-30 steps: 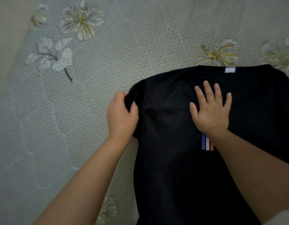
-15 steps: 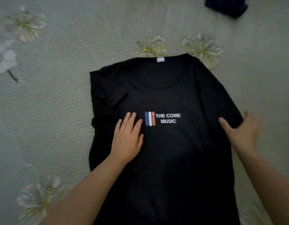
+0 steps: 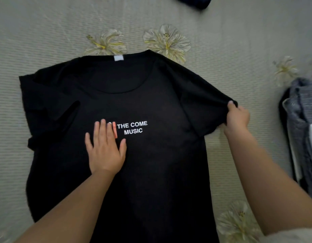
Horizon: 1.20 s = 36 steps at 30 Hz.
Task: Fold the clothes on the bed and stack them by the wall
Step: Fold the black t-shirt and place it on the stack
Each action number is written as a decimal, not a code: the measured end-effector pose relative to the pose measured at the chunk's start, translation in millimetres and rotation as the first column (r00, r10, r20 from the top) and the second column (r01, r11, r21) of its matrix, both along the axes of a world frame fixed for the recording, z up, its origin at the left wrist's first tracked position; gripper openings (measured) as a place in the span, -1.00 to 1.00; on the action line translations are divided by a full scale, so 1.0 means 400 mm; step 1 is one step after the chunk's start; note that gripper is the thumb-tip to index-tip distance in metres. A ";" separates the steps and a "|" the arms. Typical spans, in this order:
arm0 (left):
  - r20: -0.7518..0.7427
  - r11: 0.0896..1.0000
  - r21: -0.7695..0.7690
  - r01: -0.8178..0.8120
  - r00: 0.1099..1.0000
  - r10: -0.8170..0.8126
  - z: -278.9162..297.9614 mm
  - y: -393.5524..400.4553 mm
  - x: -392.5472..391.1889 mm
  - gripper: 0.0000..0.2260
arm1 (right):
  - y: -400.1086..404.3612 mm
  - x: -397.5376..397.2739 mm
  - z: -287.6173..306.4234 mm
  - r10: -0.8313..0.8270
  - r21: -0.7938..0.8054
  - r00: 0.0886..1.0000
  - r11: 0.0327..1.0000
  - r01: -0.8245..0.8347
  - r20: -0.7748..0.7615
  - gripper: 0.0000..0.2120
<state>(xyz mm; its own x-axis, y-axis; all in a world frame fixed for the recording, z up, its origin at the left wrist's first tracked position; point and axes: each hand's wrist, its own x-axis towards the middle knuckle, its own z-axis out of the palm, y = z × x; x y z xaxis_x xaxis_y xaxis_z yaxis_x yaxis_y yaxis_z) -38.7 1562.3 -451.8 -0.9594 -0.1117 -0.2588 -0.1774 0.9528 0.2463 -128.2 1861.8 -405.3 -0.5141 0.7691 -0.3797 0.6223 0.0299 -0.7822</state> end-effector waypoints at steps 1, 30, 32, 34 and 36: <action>0.005 1.000 0.000 -0.004 1.000 0.004 0.002 0.001 0.000 -0.42 | 0.019 -0.014 0.002 -0.036 -0.031 0.999 0.999 0.036 -0.010 -0.84; 0.076 0.998 -0.059 -0.018 0.997 0.022 0.014 0.013 -0.005 -0.34 | 0.104 -0.113 -0.021 0.047 0.440 0.920 0.868 -0.230 0.389 -0.58; 0.083 0.998 -0.056 -0.018 0.996 0.022 0.015 0.013 -0.005 -0.34 | 0.099 -0.132 -0.020 0.092 0.412 0.911 0.870 -0.270 0.402 -0.46; 0.100 0.998 -0.054 -0.019 0.995 0.024 0.018 0.013 -0.006 -0.32 | 0.069 -0.120 -0.025 0.122 0.335 0.830 0.875 -0.349 0.544 -0.28; 0.110 0.998 -0.059 -0.016 0.994 0.023 0.021 0.012 -0.007 -0.30 | 0.042 -0.093 -0.039 0.132 0.328 0.789 0.859 -0.393 0.600 -0.28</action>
